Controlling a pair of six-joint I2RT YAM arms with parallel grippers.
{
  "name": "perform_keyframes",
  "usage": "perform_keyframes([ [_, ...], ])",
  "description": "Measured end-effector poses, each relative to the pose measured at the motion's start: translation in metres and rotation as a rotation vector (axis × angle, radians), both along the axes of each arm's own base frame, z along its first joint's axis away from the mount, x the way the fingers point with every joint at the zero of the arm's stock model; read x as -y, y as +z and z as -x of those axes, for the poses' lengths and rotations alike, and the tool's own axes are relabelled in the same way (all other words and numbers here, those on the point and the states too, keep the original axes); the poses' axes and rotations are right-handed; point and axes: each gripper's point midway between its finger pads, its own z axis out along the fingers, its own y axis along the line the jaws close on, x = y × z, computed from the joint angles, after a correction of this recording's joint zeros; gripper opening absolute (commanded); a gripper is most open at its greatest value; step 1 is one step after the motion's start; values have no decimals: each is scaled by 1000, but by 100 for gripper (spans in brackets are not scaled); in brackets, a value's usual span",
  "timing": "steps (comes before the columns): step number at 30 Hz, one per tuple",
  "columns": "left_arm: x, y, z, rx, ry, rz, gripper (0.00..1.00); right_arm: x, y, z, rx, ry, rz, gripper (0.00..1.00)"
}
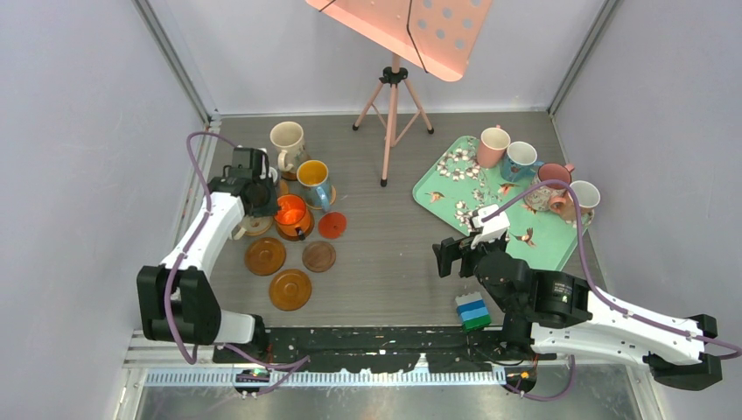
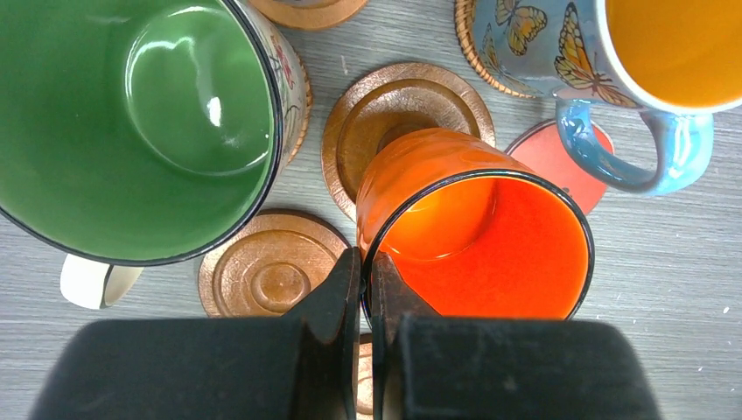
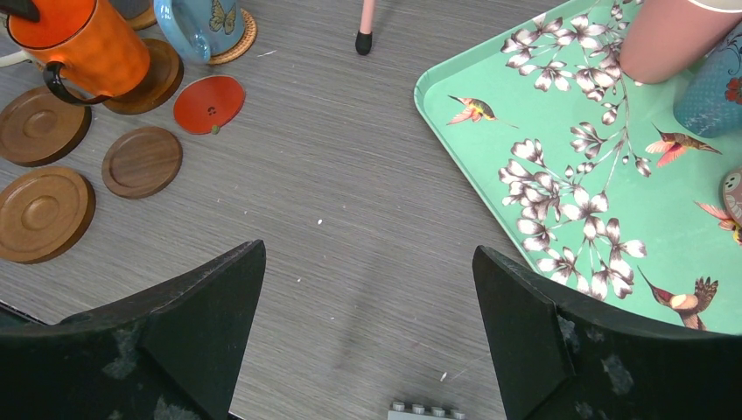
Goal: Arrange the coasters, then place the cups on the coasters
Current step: Place the cup on the coaster.
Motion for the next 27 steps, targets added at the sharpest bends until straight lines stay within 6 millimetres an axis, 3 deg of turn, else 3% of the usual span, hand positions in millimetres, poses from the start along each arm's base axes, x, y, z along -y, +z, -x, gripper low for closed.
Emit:
perform_keyframes([
  [11,-4,-3,-12,0,14,-1,0,0,0,0,0,0,2,96],
  [27,-6,-18,-15,-42,20,-15,0,0,0,0,1,2,6,96],
])
